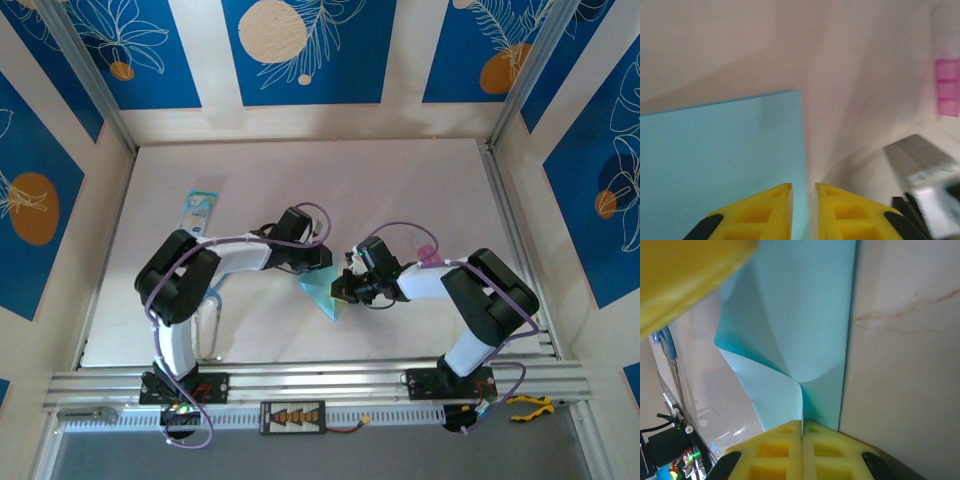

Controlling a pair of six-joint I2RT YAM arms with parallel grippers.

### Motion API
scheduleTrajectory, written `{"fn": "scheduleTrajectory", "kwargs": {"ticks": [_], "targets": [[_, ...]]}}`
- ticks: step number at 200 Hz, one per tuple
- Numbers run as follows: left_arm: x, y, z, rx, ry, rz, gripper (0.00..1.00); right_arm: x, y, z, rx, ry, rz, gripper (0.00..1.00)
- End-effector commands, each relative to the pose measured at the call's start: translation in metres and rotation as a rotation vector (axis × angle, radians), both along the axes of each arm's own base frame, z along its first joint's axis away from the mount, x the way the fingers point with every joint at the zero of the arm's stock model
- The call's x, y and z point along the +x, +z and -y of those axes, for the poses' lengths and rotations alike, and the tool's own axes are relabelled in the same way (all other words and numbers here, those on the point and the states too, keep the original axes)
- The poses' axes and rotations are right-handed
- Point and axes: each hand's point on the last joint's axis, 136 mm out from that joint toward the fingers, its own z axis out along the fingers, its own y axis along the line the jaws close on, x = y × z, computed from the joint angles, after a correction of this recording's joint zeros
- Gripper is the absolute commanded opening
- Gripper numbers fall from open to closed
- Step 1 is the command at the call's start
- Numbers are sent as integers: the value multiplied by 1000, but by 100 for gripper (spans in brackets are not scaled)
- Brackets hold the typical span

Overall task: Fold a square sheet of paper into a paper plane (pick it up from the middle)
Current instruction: Third fold the triangle at the center of the table.

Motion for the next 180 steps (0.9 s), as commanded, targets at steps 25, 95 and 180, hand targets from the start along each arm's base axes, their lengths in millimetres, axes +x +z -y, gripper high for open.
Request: {"fn": "scheduleTrajectory", "kwargs": {"ticks": [25, 95, 180], "targets": [[-13, -26, -9, 77, -56, -61, 17, -1, 5, -5, 10, 52, 13, 2], [-16, -32, -14, 96, -59, -64, 16, 6, 7, -8, -7, 72, 28, 2], [-17, -27, -15, 88, -53, -54, 16, 3, -1, -7, -20, 74, 7, 2]]}}
